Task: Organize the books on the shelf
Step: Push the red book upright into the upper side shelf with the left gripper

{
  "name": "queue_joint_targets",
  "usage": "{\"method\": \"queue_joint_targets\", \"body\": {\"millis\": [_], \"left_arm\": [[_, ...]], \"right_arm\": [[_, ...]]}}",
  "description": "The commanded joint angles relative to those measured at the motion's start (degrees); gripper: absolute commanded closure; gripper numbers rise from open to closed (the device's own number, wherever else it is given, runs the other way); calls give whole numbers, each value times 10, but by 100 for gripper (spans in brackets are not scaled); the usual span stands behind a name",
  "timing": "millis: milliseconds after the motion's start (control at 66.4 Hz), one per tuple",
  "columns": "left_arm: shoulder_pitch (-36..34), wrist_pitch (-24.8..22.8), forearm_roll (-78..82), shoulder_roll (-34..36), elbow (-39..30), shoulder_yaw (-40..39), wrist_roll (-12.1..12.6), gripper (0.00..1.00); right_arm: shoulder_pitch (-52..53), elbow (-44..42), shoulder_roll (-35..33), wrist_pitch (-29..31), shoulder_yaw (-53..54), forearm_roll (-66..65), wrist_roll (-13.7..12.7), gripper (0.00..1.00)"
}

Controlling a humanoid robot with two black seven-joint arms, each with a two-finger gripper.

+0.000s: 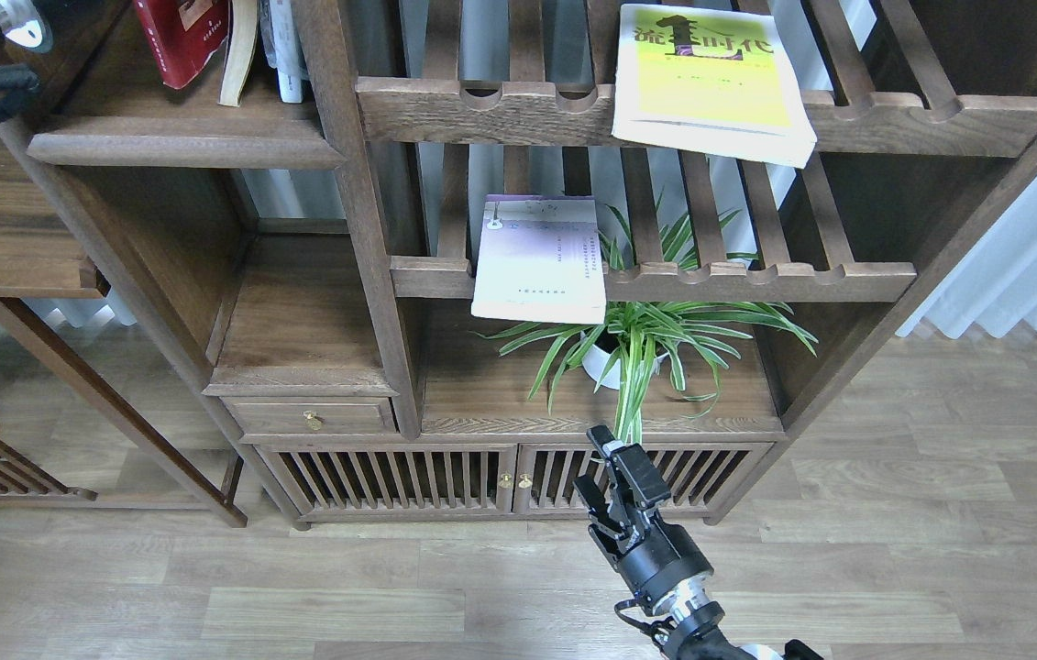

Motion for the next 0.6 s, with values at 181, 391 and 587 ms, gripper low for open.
{"method": "queue_joint_targets", "body": {"millis": [181, 391, 587], "left_arm": [[-1, 0, 0, -2, 1, -1, 0, 69], [-2, 0, 0, -2, 1, -1, 1, 58], [-5, 0, -5, -4, 1, -4, 0, 53]], "right_arm": [[1, 0, 0, 0, 0, 0, 0, 1], [1, 1, 0, 0, 0, 0, 0, 1], [0, 1, 0, 0, 0, 1, 0, 1]]}}
